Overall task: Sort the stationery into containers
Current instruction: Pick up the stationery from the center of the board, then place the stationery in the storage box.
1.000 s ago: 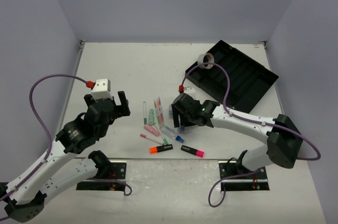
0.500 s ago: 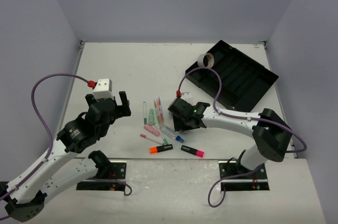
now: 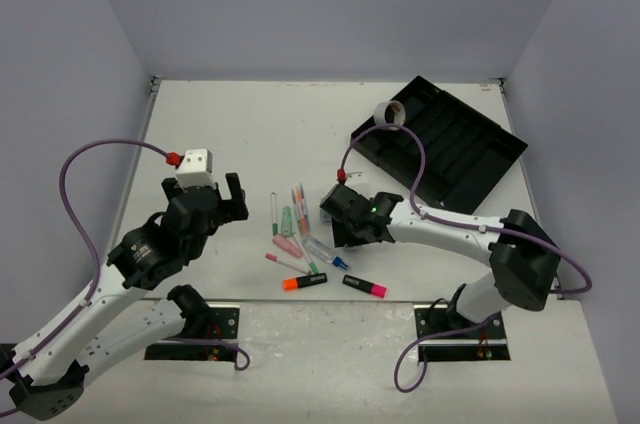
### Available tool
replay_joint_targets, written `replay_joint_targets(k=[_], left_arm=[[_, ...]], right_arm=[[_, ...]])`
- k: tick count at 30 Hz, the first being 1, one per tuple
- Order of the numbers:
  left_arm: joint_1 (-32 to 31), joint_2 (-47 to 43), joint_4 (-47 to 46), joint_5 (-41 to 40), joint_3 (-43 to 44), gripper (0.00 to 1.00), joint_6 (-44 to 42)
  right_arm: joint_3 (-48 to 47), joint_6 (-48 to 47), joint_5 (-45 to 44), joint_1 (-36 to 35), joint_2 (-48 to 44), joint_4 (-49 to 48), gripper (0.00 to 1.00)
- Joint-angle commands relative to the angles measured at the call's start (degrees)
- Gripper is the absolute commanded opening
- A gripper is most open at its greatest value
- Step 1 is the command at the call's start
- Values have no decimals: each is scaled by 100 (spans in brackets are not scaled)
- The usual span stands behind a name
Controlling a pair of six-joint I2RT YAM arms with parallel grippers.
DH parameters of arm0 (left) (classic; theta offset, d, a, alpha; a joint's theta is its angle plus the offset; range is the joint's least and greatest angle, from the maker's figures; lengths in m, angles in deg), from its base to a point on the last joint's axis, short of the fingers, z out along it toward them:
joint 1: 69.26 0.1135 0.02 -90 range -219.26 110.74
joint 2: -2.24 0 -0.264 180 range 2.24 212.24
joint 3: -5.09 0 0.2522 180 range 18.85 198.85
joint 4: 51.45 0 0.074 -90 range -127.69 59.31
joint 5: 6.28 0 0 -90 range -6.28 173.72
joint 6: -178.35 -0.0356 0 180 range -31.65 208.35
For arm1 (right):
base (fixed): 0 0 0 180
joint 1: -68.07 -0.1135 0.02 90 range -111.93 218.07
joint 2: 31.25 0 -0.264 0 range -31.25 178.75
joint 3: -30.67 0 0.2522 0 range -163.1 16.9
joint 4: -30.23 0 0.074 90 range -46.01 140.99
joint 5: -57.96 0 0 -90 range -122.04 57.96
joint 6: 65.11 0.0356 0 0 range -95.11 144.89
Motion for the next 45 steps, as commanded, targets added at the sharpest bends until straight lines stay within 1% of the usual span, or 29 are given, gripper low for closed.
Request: replay_joint_targets(k=[1,3,6,9,12,14,16,17,19,23,25,26,28,31,34,37,38,42,45], left_arm=[[29,-82,-220,-73,-42,100,-150],[29,-127,-226,-73,-48,100,-150],[26,-199,-229,-58,-54,100,-157],[22,-256,-226,-69,-48,100,-148],[24,-268,-203,-103,-48,100,-132],[20,-268,-190,-108,-44,100,-120],[28,-271,-185,-108,-39,100,-115],[27,-281,-185,-108,-41,100,-113],[20,-333,-185,-107,-49,100,-106],[20,-405,-194,-99,-64,100,-106],[28,-471,-194,-116,-57,100,-98],[29,-496,-194,-117,-57,100,-98],[29,-520,-197,-119,-68,100,-104],[29,-474,-205,-97,-74,100,-113],[29,-398,-240,-33,-74,100,-145],[29,-357,-282,59,-83,100,-203],[29,-365,-290,67,-83,100,-203],[29,-442,-325,110,-99,100,-229],[26,-490,-317,86,-100,100,-229]], right_arm=[[-652,-87,-614,1,-832,388,28],[-742,-193,-681,155,-1077,449,27],[-858,-438,-711,807,-1340,622,27],[-1027,-777,-832,1805,-1588,691,27],[-1304,-1150,-970,2976,-1599,700,27],[-1644,-1363,-1046,3831,-1428,691,27],[-1962,-1519,-1088,4443,-1099,689,28],[-2114,-1577,-1077,4529,-958,681,28],[-2459,-1717,-1011,5221,-518,656,29],[-2905,-1838,-812,5920,247,419,28],[-3184,-1887,-647,6134,695,384,28],[-3259,-1896,-572,6185,698,384,28],[-3540,-1963,-607,6285,1156,375,28],[-3833,-2149,-797,6404,1607,375,28],[-4009,-2234,-751,6585,2016,372,29],[-3963,-2213,-552,6767,2201,283,30],[-3873,-2246,-510,6783,2226,120,30],[-3913,-2265,-214,6939,2452,102,30],[-3895,-2303,-251,7034,2541,102,30]])
